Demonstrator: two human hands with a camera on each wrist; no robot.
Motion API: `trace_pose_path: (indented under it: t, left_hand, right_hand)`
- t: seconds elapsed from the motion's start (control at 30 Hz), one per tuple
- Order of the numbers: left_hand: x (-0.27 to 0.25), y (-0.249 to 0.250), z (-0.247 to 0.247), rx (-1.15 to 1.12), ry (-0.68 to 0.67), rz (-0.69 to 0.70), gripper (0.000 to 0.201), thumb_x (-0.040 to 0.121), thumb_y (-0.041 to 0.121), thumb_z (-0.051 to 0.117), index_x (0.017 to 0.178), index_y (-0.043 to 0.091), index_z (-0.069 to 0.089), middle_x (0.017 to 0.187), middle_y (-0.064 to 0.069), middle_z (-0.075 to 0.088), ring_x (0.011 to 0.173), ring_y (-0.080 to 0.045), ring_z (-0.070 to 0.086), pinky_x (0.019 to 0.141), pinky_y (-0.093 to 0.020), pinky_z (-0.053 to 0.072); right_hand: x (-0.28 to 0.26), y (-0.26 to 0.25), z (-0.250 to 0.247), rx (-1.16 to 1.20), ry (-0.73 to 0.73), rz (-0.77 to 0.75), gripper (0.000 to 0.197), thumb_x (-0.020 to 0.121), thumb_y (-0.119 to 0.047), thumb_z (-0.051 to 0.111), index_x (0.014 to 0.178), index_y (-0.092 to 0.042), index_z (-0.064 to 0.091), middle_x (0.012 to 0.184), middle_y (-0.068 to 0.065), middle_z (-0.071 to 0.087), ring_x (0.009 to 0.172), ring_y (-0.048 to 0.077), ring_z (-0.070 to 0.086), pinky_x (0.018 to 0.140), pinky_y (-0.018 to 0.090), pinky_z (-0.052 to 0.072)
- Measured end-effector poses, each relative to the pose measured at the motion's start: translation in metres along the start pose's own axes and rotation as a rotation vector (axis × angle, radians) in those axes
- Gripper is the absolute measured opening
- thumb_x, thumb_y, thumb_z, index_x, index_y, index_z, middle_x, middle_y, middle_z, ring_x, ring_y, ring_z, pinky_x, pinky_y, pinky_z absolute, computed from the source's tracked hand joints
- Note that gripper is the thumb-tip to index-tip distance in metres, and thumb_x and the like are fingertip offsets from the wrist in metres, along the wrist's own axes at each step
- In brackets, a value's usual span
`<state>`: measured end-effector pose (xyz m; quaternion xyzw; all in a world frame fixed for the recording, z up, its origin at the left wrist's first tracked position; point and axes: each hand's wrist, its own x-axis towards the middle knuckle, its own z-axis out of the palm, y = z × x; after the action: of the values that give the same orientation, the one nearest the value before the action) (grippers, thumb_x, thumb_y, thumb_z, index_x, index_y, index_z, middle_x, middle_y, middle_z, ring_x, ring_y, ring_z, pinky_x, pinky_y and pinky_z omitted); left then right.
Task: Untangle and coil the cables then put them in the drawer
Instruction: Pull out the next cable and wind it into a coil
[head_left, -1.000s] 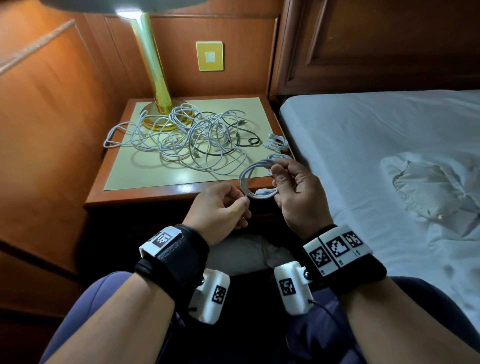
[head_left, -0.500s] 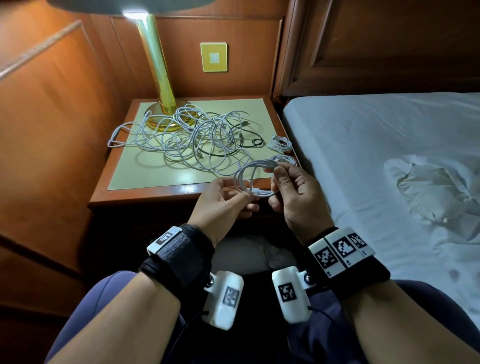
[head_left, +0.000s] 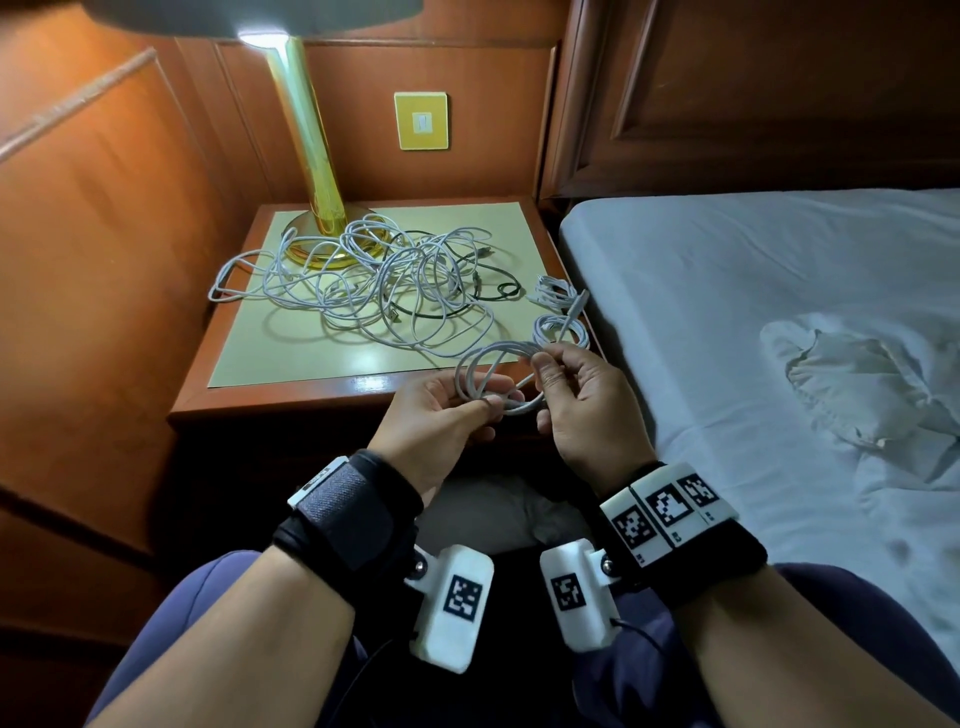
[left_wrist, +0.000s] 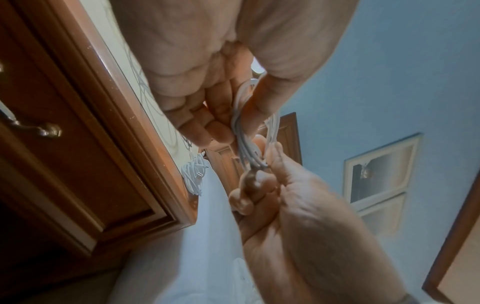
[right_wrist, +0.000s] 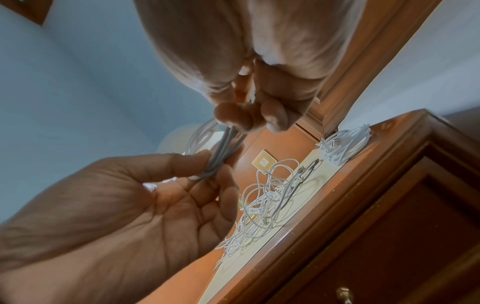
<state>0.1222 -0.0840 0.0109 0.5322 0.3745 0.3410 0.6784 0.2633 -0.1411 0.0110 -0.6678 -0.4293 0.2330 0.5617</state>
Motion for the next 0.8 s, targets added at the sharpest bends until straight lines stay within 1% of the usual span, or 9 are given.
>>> trace_pose_path:
  t: [0.1, 0.17, 0.27, 0.37, 0.47, 0.53, 0.63, 0.7, 0.8]
  left_hand:
    - [0.001, 0.002, 0.000, -0.081, -0.029, -0.027, 0.022, 0.090, -0.009, 0.057, 0.091, 0.008, 0.071, 0.087, -0.008, 0.075, 0.086, -0.020, 0.066, 0.068, -0.027, 0.046]
    - [0.002, 0.002, 0.001, -0.130, -0.024, -0.025, 0.017, 0.083, -0.003, 0.063, 0.093, 0.007, 0.072, 0.095, -0.016, 0.073, 0.092, -0.026, 0.064, 0.067, -0.027, 0.045]
    - [0.002, 0.000, 0.005, -0.217, -0.015, 0.009, 0.031, 0.070, 0.005, 0.060, 0.100, 0.005, 0.068, 0.099, -0.021, 0.066, 0.095, -0.032, 0.060, 0.064, -0.028, 0.041]
    - [0.001, -0.002, 0.008, -0.264, -0.028, 0.057, 0.032, 0.069, 0.004, 0.058, 0.100, 0.008, 0.064, 0.087, -0.010, 0.067, 0.083, -0.023, 0.062, 0.063, -0.028, 0.040]
    - [0.003, -0.001, 0.010, -0.338, 0.001, 0.062, 0.047, 0.065, -0.001, 0.056, 0.111, 0.005, 0.055, 0.092, -0.016, 0.062, 0.078, -0.022, 0.062, 0.061, -0.028, 0.040]
    - [0.004, 0.002, 0.010, -0.429, -0.011, 0.052, 0.050, 0.062, -0.006, 0.050, 0.111, 0.001, 0.051, 0.089, -0.018, 0.059, 0.075, -0.025, 0.060, 0.062, -0.030, 0.041]
    - [0.005, 0.006, 0.010, -0.560, -0.077, 0.052, 0.046, 0.060, -0.007, 0.040, 0.104, -0.001, 0.052, 0.082, -0.016, 0.059, 0.073, -0.024, 0.058, 0.066, -0.031, 0.050]
    - [0.004, 0.008, 0.010, -0.560, -0.101, 0.062, 0.046, 0.062, -0.007, 0.039, 0.106, -0.001, 0.053, 0.080, -0.016, 0.057, 0.073, -0.025, 0.056, 0.069, -0.033, 0.047]
    - [0.002, 0.012, 0.010, -0.477, -0.092, 0.091, 0.030, 0.074, -0.005, 0.046, 0.102, 0.002, 0.054, 0.069, -0.007, 0.056, 0.061, -0.018, 0.050, 0.058, -0.024, 0.047]
  right_hand:
    - [0.001, 0.003, 0.001, -0.045, 0.004, -0.001, 0.008, 0.100, -0.025, 0.058, 0.100, -0.021, 0.065, 0.061, -0.005, 0.061, 0.042, 0.004, 0.053, 0.052, 0.018, 0.049]
    - [0.002, 0.005, 0.001, -0.057, 0.000, 0.011, 0.009, 0.099, -0.025, 0.059, 0.100, -0.019, 0.065, 0.063, -0.005, 0.063, 0.045, 0.005, 0.055, 0.053, 0.021, 0.051]
    - [0.004, 0.003, 0.000, -0.014, -0.024, 0.067, 0.011, 0.100, -0.024, 0.058, 0.100, -0.017, 0.065, 0.063, -0.007, 0.061, 0.045, 0.007, 0.055, 0.051, 0.023, 0.051]
    - [0.006, 0.002, -0.002, 0.042, -0.044, 0.122, 0.012, 0.101, -0.023, 0.057, 0.101, -0.014, 0.065, 0.063, -0.008, 0.062, 0.044, 0.007, 0.055, 0.048, 0.022, 0.046]
    - [0.005, 0.002, -0.001, 0.081, -0.074, 0.176, 0.011, 0.101, -0.021, 0.056, 0.098, -0.015, 0.065, 0.063, -0.007, 0.063, 0.044, 0.009, 0.055, 0.045, 0.023, 0.044]
    - [0.002, 0.000, 0.001, 0.134, -0.114, 0.215, 0.012, 0.102, -0.020, 0.055, 0.094, -0.016, 0.064, 0.066, -0.003, 0.064, 0.043, 0.009, 0.054, 0.043, 0.024, 0.043]
    - [-0.002, -0.003, 0.006, 0.165, -0.164, 0.234, 0.014, 0.102, -0.018, 0.054, 0.092, -0.013, 0.062, 0.062, -0.002, 0.061, 0.041, 0.009, 0.052, 0.041, 0.024, 0.040]
    - [-0.003, -0.003, 0.007, 0.143, -0.173, 0.211, 0.014, 0.102, -0.019, 0.055, 0.093, -0.012, 0.063, 0.060, -0.004, 0.063, 0.041, 0.009, 0.054, 0.041, 0.025, 0.041]
    - [-0.003, -0.005, 0.002, 0.081, -0.185, 0.147, 0.011, 0.101, -0.020, 0.057, 0.097, -0.012, 0.064, 0.067, -0.001, 0.068, 0.045, 0.010, 0.059, 0.046, 0.027, 0.046]
